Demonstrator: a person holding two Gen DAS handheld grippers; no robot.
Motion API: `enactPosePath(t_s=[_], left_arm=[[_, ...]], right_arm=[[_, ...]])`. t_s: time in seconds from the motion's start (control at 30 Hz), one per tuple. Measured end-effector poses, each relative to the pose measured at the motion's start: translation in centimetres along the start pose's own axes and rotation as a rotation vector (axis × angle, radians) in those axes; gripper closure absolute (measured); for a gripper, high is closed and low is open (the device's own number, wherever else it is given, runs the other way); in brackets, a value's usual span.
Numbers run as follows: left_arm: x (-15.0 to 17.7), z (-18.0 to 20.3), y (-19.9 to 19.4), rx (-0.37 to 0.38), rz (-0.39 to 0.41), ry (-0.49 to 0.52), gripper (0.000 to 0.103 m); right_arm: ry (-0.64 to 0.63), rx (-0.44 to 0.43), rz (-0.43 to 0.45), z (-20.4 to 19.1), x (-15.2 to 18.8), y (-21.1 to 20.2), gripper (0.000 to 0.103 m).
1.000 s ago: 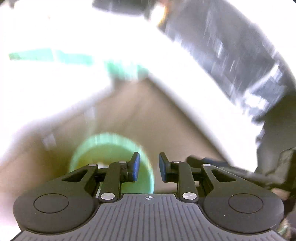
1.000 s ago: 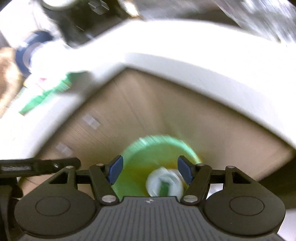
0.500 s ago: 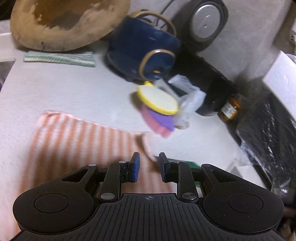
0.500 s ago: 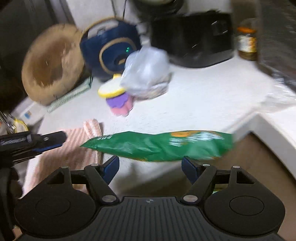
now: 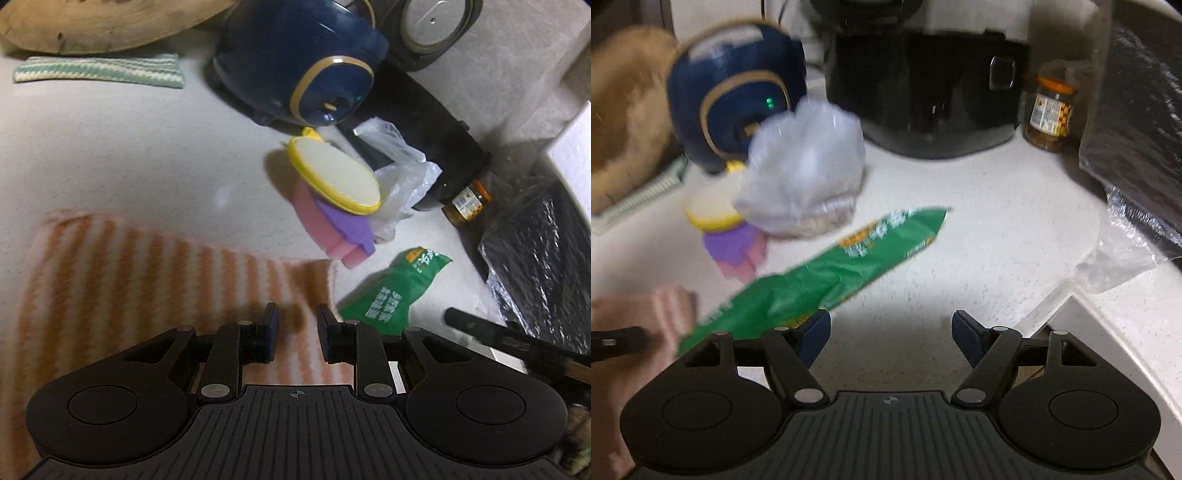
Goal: Collect trash
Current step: 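Raise both open tools back up to the counter, then close the left tool on the yellow-rimmed sponge and lift it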
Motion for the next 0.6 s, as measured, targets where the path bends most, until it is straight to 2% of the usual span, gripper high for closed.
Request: enactPosePath(t_s=[0.03,0.1,0.17,0.23,0.3,0.47,0.6], left_arm=[[0.0,0.3,0.1,-0.009,0.006,0.001,0.077],[0.0,0.9,0.1,-0.04,0.006,-0.022,0.077],[0.0,1.4,0.2,-0.037,-0.009,-0.033,0.077],[0.1,1.6,0.4,-0.082,-0.027,-0.02,0.077],[0.4,1.6,-0.1,-0.118,-0.031,-0.022,0.077],[1.4,-0.1,-1.1,-0.16,-0.034,-0.084,0.078],[2.0,-0.5,-1.5,-0.16,-0.04,-0.105,0.08]], right_arm=[[-0.009,-0.01,0.016,0.3,-0.1,-0.6,0.027],[-0.044,-0.015,0.058,0.5,-0.2,-1.6,0.017],[-0.064,0.023,0.09,0.2,-0.8,-2.1,0.017],[-0.105,0.053,0.12,-0.9,-1.5,-2.3,0.017],[-0.157,0.032,0.165,-1.9,-1.8,-2.5,0.017],[-0.288,-0.096,0.15,-5.6,-2.2,-1.0,0.017],[-0.312,-0.124,0.084,-7.3,-2.0,2.1,0.017]])
Point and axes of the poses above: each gripper's, at about its wrist camera, not at the fingertips, and y roughly the way its jaws point, z to its right, x to its underside, the point moved 4 cm from there along y, roughly the way its jaws point, and after that the axes turned 12 degrees about -z, right-handed, at the moved point
